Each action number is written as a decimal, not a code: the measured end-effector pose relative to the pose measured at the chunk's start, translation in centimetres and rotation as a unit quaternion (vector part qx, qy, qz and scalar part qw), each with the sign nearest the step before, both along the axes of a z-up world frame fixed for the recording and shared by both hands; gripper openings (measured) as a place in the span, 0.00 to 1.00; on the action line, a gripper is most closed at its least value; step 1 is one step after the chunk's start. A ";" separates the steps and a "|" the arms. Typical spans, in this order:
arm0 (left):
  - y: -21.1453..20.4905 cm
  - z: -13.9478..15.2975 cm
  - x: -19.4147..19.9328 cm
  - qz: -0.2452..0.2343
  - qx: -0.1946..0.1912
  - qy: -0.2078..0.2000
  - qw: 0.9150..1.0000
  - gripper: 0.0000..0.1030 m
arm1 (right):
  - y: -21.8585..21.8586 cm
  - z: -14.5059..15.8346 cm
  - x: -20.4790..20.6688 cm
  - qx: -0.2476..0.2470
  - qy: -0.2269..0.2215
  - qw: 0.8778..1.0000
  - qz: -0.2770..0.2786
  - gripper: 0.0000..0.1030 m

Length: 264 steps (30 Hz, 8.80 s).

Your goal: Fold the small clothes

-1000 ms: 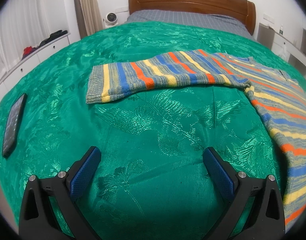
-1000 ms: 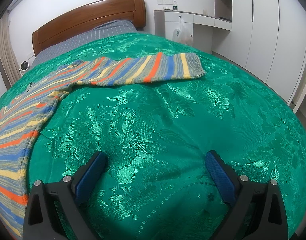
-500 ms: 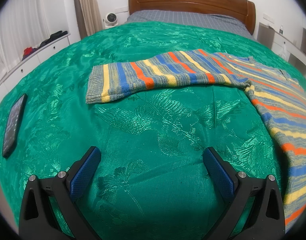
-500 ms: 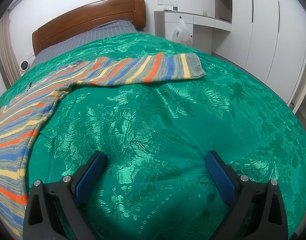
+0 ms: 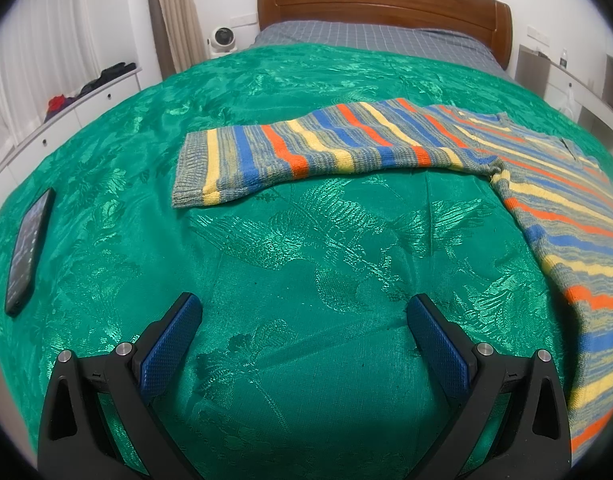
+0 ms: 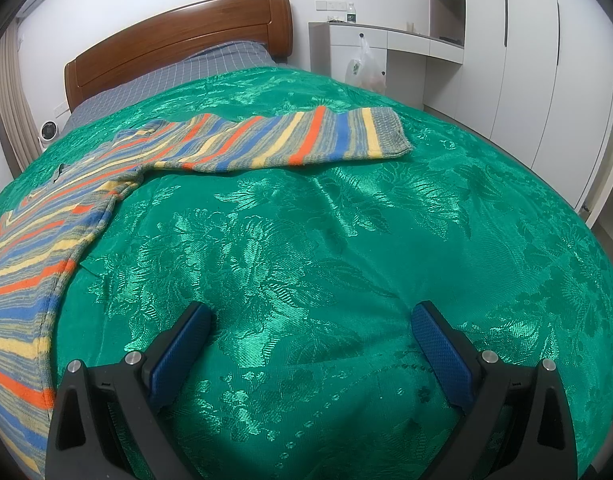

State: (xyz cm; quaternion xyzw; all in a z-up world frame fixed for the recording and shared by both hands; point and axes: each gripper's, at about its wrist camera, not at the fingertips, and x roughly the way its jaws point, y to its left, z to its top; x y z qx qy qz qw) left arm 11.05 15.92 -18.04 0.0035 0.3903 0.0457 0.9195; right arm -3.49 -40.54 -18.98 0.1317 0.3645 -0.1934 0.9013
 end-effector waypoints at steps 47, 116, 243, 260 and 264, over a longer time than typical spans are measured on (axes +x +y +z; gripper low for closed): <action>0.0 0.0 -0.1 0.000 0.002 -0.002 1.000 1.00 | -0.2 -0.1 0.1 -0.005 0.000 1.000 0.000 0.97; 0.2 0.0 0.1 -0.002 0.003 -0.001 1.000 1.00 | -0.1 -0.2 0.0 -0.009 -0.001 1.000 0.000 0.97; -2.6 -0.1 -4.0 -0.039 0.013 0.017 0.999 1.00 | 5.0 15.9 0.4 -0.211 0.058 0.973 0.068 0.70; -1.5 1.4 -3.7 -0.045 -0.042 0.051 0.997 1.00 | 7.2 16.1 0.2 -0.189 0.051 0.975 0.105 0.70; 2.7 4.9 -2.6 -0.030 -0.136 0.031 0.990 1.00 | 8.2 14.7 -0.3 -0.180 0.057 0.973 0.133 0.71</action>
